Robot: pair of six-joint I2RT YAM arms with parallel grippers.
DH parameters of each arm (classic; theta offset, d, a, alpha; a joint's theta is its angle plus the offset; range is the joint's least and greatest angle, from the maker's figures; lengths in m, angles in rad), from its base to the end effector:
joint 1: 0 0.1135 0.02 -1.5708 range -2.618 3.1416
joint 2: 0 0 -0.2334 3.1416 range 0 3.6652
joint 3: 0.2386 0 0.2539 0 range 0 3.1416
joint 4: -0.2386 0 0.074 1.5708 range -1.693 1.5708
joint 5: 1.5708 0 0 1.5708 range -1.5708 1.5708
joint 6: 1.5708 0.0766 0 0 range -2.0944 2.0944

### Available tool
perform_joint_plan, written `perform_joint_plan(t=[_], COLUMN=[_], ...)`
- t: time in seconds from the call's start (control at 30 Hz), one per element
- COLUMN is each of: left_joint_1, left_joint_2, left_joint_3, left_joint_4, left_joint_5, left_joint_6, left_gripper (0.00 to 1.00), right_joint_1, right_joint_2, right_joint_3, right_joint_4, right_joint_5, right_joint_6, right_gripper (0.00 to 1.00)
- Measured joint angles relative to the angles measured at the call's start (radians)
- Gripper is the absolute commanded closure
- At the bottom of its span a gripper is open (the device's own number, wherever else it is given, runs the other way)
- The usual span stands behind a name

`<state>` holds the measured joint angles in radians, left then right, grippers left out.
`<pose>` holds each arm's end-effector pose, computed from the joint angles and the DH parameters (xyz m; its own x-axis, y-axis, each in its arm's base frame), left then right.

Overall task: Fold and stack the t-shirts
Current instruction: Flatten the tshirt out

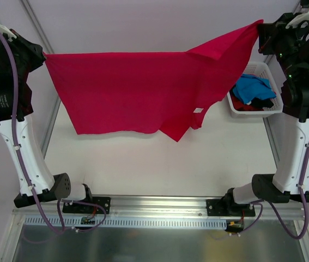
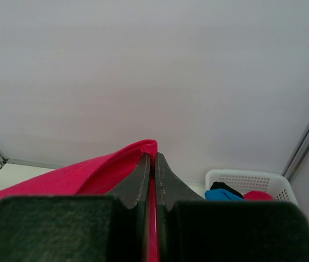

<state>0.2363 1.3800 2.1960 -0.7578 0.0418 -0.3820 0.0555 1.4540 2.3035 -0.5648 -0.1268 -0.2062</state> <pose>0.2451 0.0557 0.5722 0.1245 -0.3531 -0.9273 -0.1583 0.9155 -0.3699 0.2537 0.0238 0.6123 0.3106 -0.1862 -0.9321 -0.1151 0.9661 -0.2313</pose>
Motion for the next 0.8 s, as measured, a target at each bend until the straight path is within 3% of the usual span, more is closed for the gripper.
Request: perform_joint_plan(t=[0.8], left_joint_1=[0.0], left_joint_2=[-0.041], left_joint_3=[0.02], left_joint_4=[0.0], left_joint_5=[0.063], left_joint_6=[-0.082], left_gripper=[1.0], right_joint_1=[0.0], right_joint_2=[0.006], right_joint_3=[0.043], right_joint_4=[-0.085], right_joint_5=[0.101], right_joint_6=[-0.053], right_gripper=[1.0])
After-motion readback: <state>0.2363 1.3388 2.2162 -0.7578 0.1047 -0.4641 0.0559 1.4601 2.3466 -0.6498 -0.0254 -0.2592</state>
